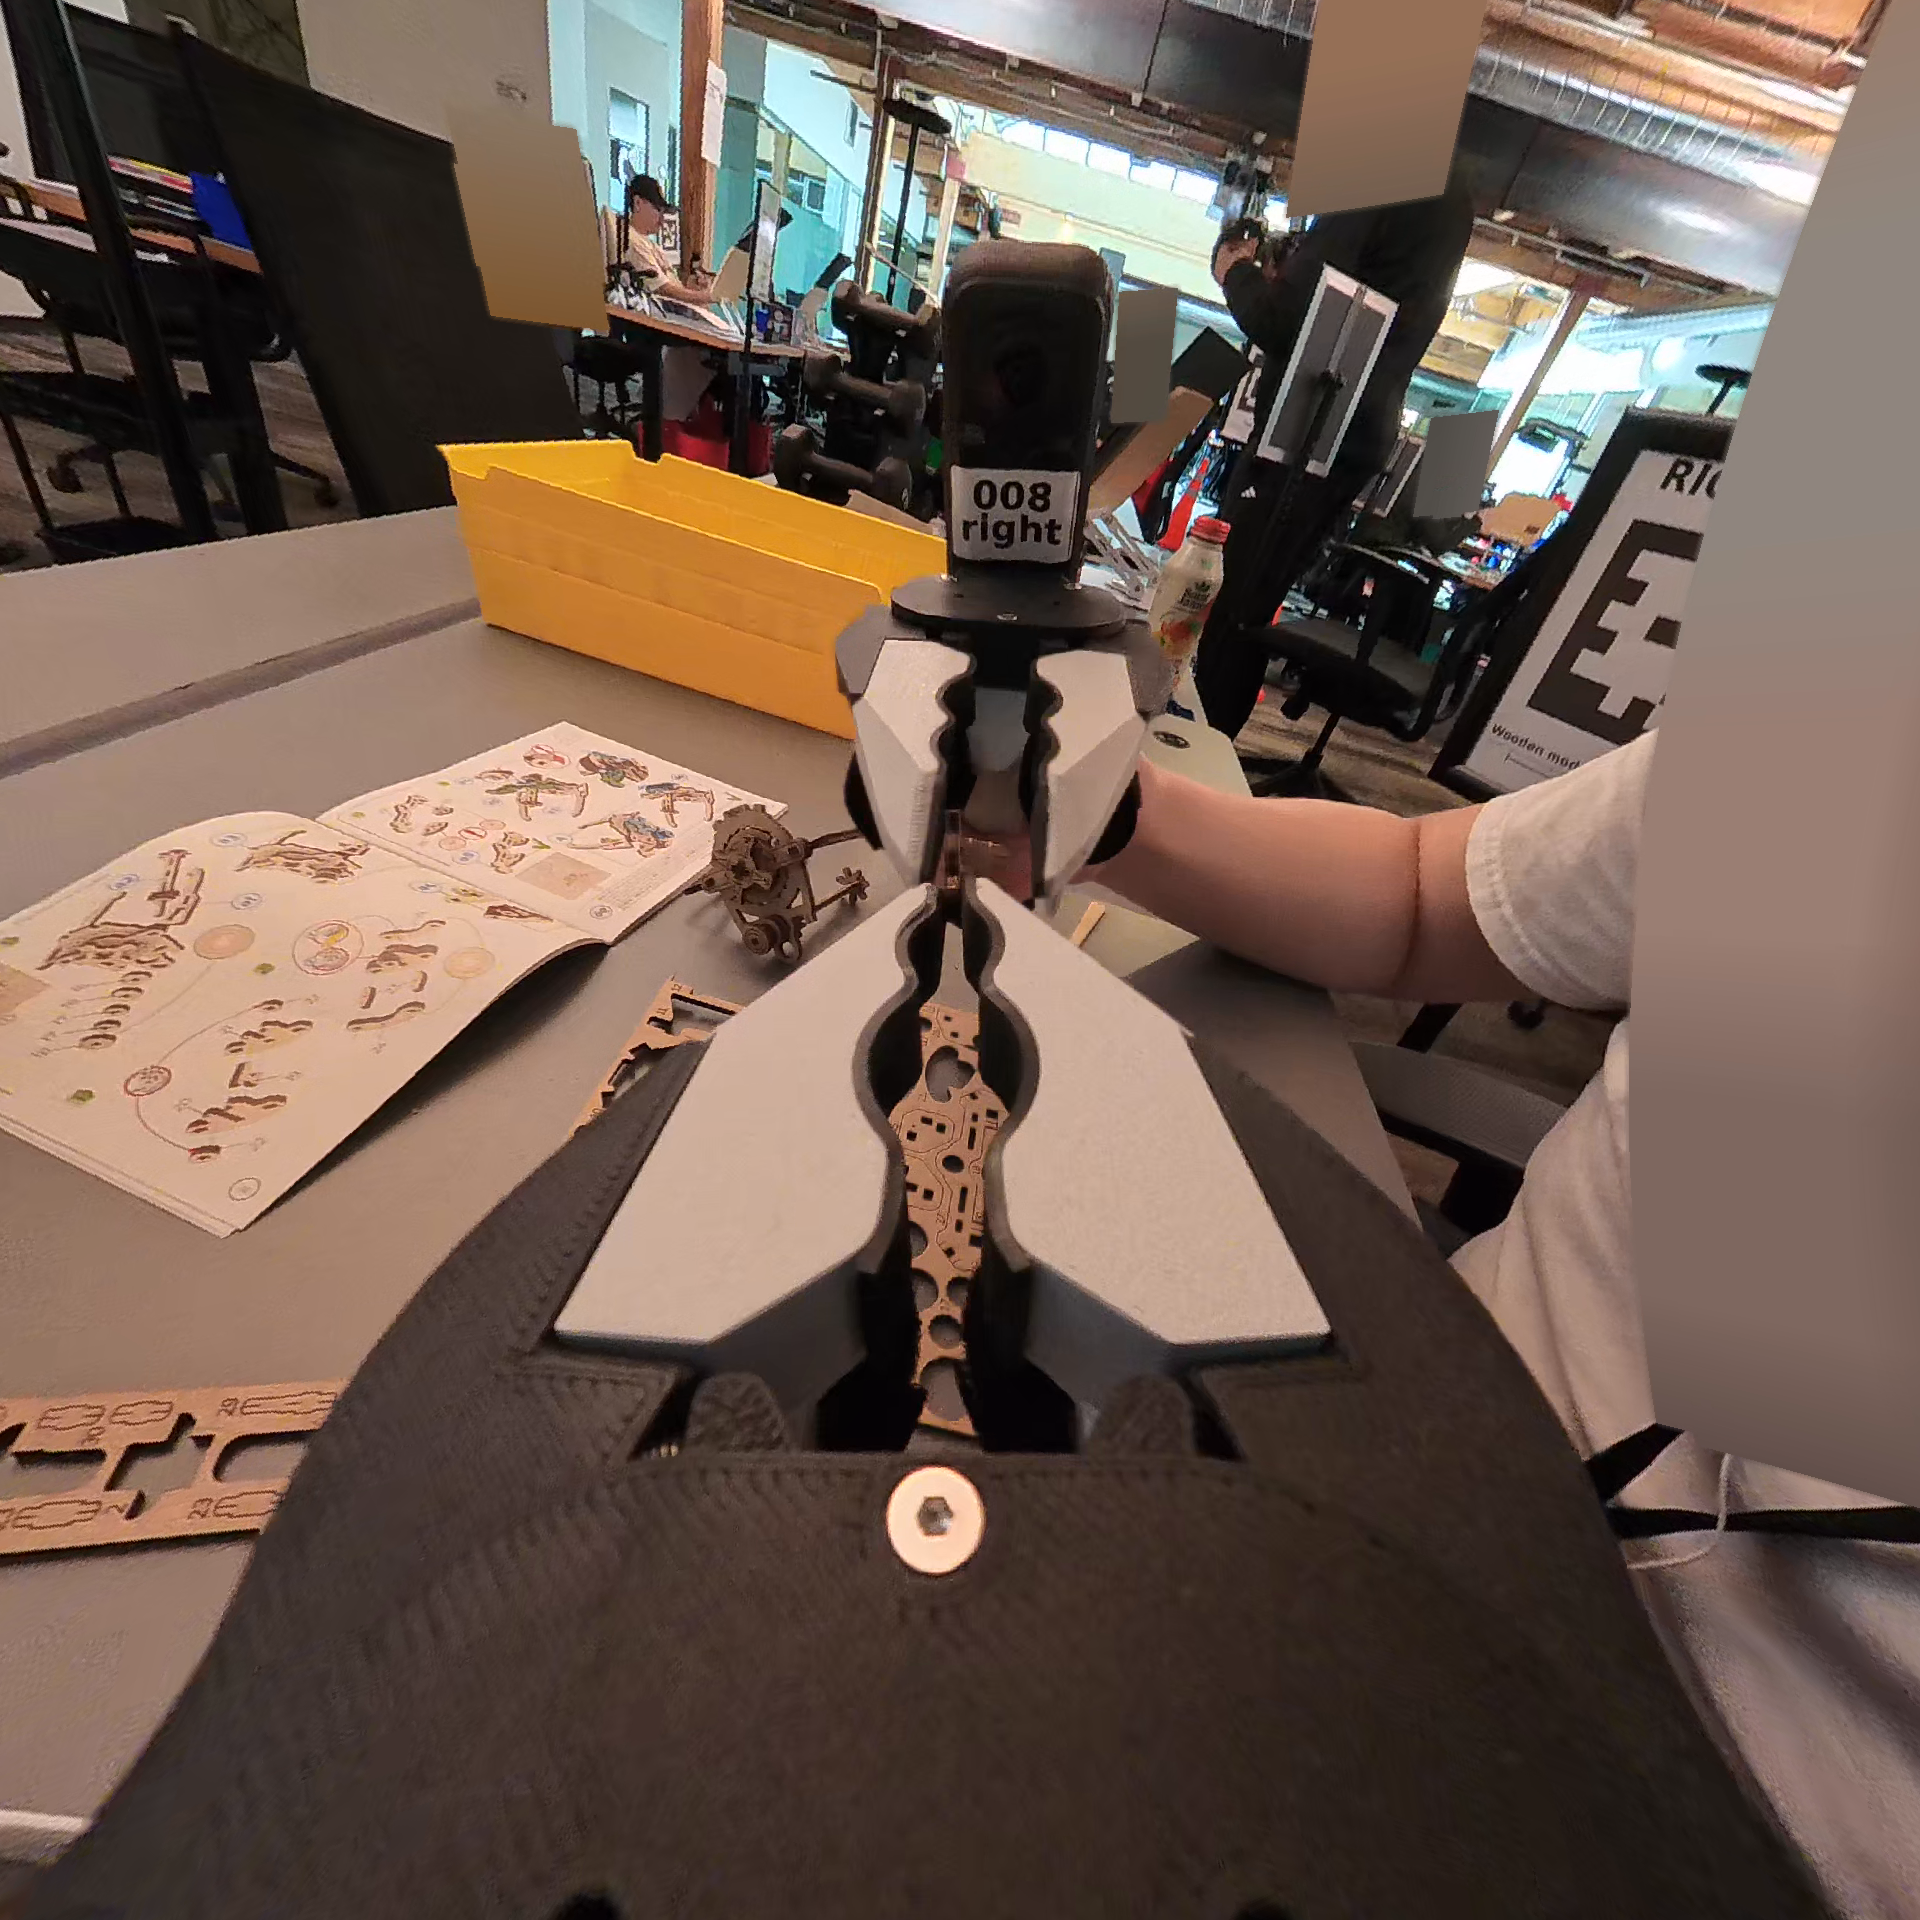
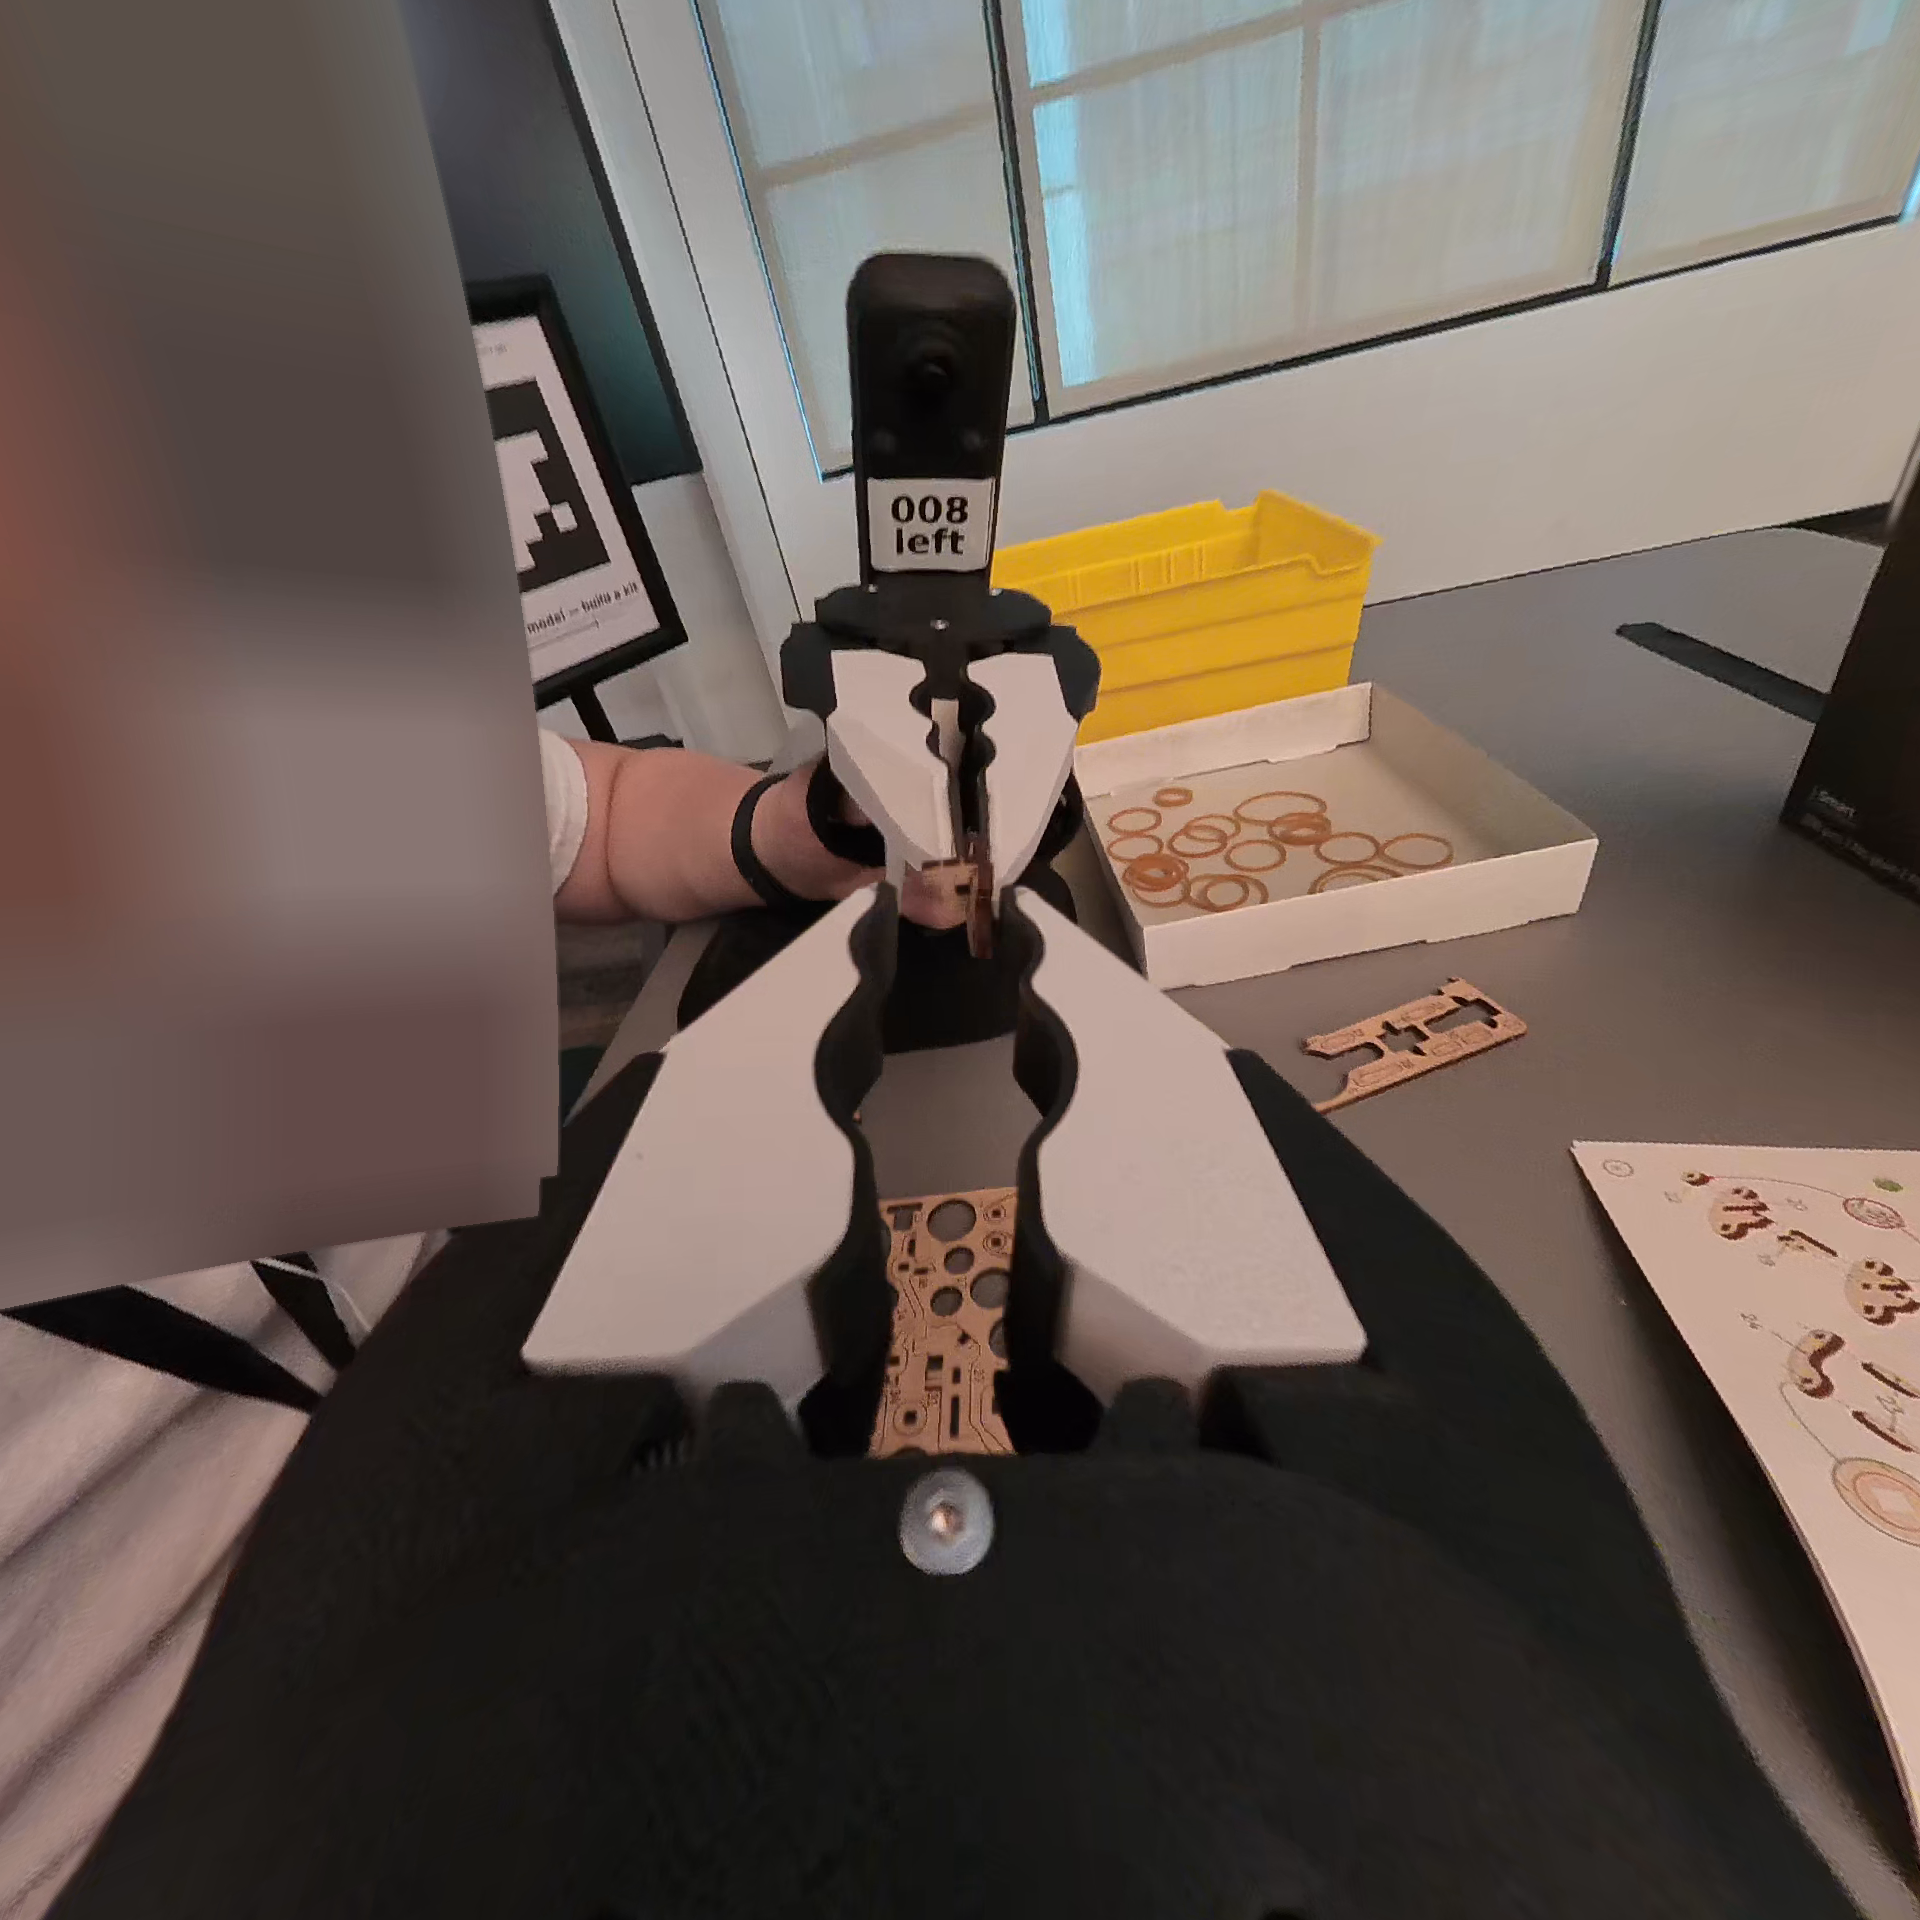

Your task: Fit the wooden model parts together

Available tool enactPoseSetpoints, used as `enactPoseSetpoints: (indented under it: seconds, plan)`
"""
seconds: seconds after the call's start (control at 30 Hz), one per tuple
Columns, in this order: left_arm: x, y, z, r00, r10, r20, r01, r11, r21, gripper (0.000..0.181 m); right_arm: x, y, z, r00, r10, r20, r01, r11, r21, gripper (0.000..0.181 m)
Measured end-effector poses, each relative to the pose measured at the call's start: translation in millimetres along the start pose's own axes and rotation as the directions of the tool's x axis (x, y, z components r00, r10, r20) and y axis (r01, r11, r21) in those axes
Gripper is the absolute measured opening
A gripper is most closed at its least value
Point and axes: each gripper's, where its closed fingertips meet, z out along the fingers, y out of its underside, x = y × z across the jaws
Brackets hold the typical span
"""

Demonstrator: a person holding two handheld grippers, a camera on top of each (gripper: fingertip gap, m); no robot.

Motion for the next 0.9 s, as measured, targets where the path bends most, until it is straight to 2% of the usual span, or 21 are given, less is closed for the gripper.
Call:
enactPoseSetpoints:
  seconds: [0.27,0.9]
  plan:
    - [-3.4,-3.3,-1.3,0.999,-0.044,0.018,0.043,0.999,0.030,0.001,9.2,0.0,1.3,0.998,0.007,-0.061,-0.006,1.000,0.008,0.017]
    - [-4.1,-3.5,-1.4,0.999,-0.039,0.032,0.037,0.999,0.039,0.001,8.6,-1.8,6.4,0.983,0.182,0.036,-0.185,0.977,0.105,0.010]
